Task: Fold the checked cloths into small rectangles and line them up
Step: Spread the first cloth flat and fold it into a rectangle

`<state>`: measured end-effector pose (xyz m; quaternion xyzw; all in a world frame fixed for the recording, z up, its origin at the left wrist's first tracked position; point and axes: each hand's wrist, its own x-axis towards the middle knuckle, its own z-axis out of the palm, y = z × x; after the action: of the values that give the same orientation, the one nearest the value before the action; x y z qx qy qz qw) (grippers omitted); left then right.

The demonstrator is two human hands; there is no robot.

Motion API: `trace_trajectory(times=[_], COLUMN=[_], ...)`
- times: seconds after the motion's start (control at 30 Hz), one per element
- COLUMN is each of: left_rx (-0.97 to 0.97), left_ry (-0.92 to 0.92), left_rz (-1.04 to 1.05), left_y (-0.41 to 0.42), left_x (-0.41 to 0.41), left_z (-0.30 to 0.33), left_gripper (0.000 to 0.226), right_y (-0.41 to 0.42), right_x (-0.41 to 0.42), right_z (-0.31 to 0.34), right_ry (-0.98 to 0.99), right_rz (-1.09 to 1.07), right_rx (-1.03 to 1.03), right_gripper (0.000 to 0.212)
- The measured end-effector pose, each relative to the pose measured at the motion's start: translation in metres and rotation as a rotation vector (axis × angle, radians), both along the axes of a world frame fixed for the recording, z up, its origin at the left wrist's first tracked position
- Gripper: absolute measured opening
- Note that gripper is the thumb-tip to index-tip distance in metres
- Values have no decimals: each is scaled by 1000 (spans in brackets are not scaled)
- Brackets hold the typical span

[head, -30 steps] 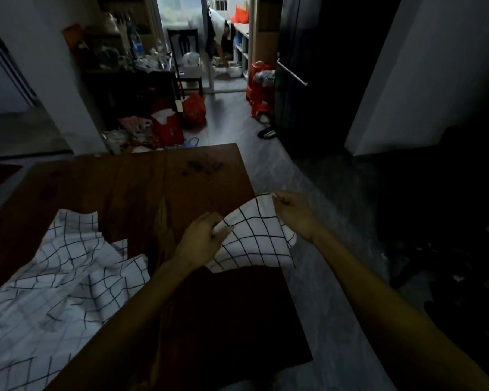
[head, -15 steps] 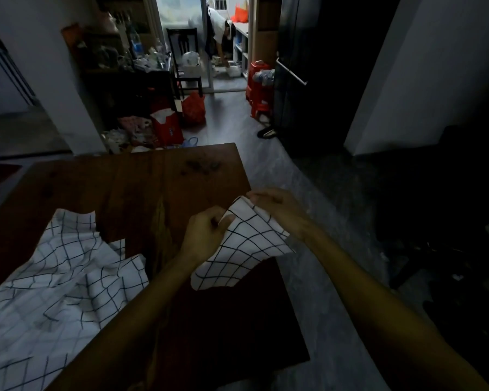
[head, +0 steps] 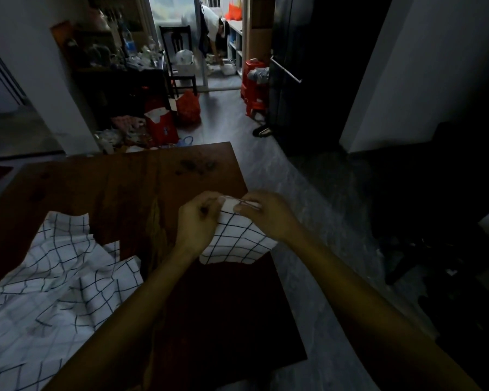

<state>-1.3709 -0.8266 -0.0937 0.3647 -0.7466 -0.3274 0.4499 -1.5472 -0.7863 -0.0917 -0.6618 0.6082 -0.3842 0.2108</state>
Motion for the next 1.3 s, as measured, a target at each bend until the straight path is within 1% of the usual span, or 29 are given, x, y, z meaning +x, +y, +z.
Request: trace_trajectory(times=[0.07,0.13,0.2,0.23,0.27,0.33,0.43,0.67,0.8,0.97,1.1,1.2,1.3], left_rx=[31,53,55,59,65,70,81,82,111,125,146,136,117], left_ry=[76,121,123,117,117,120,134,143,120,106,98,81,63], left_rz=[58,98,126,139,146,150,145,143,107,121,95,80,57], left_y=[-6,-12,-18,-19,-20,-20,-19,-14,-13,-12,-14,-17,-16], left_x=[5,12,18,20,20,19,16,10,6,1,-1,-1,-1], left_z=[-1,-5,-9,-11,-12,-13,-14,-14,-18,-19,-16,-15,-11], left_gripper=[11,11,10,9,10,13,9,15,11,9,14,16,16], right_y=[4,10,15,15,15,14,13,14,15,16,16,16,16], right_x=[-10,-20,-24,-24,-24,-23,-22,-25,-29,-34,-38,-39,-41], right_z=[-7,-12,-15,-16,-18,-20,-19,-20,-22,-20,-20,-20,-21], right_ry=[-10,-90,-193,-236,-273,-304,-317,-329,-318,-395,-390,-383,-359], right_rz=[-40,-73,-120,-142,-165,-197,-209,-213,-220,-224,-240,-236,-250], right_rx=[56,61,46,51,52,41,12,-70,-59,-52,-41,-29,-16], right_gripper=[23,17,12,6,6,15,14,17,13,2,8,4,6])
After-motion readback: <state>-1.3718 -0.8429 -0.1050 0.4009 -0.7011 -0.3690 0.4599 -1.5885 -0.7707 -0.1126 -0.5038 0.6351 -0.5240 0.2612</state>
